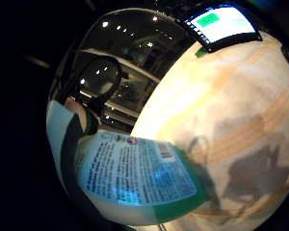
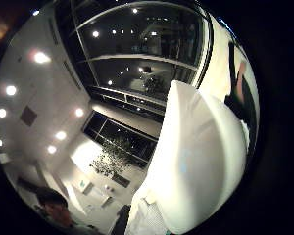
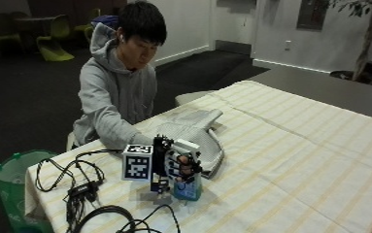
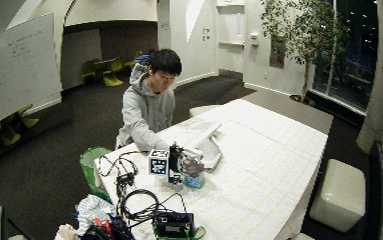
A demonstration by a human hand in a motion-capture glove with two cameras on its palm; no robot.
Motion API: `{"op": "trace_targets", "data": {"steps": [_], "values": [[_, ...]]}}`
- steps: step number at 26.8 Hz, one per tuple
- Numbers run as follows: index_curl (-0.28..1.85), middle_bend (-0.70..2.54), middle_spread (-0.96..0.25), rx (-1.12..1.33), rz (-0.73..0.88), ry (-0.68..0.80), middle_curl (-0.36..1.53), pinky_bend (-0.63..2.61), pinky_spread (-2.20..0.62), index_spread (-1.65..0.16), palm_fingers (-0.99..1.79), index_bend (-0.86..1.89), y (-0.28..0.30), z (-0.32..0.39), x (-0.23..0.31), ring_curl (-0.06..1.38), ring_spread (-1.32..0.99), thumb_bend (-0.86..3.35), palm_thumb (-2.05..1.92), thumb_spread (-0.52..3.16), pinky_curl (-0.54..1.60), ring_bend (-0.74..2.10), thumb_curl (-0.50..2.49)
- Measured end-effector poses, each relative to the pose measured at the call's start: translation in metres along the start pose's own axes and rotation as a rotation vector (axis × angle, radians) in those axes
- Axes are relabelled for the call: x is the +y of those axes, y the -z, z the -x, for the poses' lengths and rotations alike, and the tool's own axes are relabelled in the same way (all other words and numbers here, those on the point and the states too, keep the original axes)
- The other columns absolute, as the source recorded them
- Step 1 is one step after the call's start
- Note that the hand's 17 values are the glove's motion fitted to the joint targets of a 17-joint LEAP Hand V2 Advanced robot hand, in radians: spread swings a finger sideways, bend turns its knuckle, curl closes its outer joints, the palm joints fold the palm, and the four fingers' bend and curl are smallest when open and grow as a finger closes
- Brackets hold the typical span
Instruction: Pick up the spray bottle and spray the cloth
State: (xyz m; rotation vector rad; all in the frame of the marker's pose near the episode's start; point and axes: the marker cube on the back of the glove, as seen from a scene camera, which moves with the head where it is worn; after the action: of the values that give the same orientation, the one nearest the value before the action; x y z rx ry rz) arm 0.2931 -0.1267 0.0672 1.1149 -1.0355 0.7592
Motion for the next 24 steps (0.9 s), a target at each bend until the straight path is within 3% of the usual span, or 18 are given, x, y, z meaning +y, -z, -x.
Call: {"op": "trace_targets", "data": {"steps": [9,24], "values": [[0.51,0.64,-0.08,0.056,0.183,-0.013,0.50,0.29,-0.19,-0.23,1.39,0.40,-0.012,0.007,-0.009,0.42,-0.15,-0.03,1.00,0.34,0.38,0.55,0.69],[0.57,0.69,-0.08,0.537,0.974,0.263,0.52,0.29,-0.26,-0.22,1.42,0.51,-0.038,0.110,0.033,0.44,-0.17,-0.03,0.97,0.18,0.39,0.60,0.73]]}}
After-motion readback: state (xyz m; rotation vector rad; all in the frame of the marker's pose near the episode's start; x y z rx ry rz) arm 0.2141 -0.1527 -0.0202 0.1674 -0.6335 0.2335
